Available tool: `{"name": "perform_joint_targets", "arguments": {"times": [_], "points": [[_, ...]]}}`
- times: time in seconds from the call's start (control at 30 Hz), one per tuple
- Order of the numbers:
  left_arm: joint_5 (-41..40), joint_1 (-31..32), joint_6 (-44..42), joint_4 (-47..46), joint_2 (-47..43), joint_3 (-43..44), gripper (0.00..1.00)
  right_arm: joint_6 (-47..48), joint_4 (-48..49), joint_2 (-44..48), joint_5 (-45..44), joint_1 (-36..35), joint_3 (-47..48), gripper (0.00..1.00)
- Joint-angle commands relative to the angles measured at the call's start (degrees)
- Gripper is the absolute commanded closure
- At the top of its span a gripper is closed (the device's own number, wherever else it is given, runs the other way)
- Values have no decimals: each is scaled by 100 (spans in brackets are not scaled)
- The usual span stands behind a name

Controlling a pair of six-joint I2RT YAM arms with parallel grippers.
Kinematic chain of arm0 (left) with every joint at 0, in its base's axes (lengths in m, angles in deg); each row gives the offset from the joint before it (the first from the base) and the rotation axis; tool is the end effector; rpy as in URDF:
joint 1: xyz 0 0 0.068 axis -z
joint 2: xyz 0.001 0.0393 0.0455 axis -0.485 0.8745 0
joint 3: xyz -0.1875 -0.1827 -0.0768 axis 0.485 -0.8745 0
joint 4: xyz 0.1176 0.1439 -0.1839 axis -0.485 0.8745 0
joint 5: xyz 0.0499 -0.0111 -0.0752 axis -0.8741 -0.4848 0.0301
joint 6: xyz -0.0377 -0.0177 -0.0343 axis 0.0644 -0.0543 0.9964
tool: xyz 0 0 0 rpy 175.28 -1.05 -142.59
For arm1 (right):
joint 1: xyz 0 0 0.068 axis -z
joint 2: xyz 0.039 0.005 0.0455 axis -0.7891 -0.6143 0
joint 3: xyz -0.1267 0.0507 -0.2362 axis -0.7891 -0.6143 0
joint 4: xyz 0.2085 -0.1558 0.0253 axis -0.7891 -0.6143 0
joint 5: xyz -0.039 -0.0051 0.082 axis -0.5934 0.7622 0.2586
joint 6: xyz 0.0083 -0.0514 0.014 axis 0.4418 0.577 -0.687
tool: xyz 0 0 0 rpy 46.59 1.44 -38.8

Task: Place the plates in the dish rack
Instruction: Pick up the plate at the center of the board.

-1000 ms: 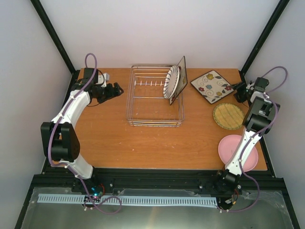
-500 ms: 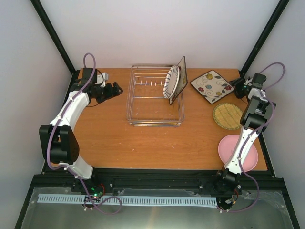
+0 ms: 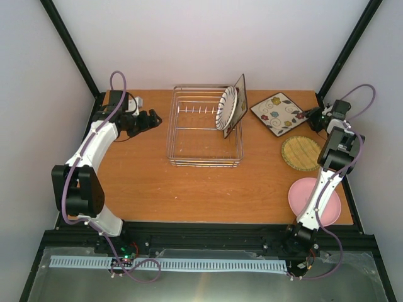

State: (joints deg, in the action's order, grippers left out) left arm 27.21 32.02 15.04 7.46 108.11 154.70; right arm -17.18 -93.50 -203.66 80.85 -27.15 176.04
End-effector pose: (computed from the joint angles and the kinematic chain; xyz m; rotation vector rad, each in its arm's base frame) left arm 0.3414 -0.0318 0.2916 -0.2780 2.5016 -0.6852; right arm 0.4877 -0.2038 0.1145 0.9107 2.1454 0.8414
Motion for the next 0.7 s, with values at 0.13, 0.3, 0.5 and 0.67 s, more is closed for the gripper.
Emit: {"name": "perform_joint_targets", "arguments": {"times": [0.13,0.3,0.5,0.67], "points": [[-30,-34,35,21,-234,-35,5,-232,-916,-293,-18,-78,-490,67],[-19,-36,38,22,-264,-52,5,-334,-742,-272,106,-78,-626,79],[-23,-32,26,28,-286,-67,5,-308,-732,-98,188,-80,-733,91],[23,-32,35,-2,-264,-39,5,-197,-760,204,219,-84,-988,97]]}}
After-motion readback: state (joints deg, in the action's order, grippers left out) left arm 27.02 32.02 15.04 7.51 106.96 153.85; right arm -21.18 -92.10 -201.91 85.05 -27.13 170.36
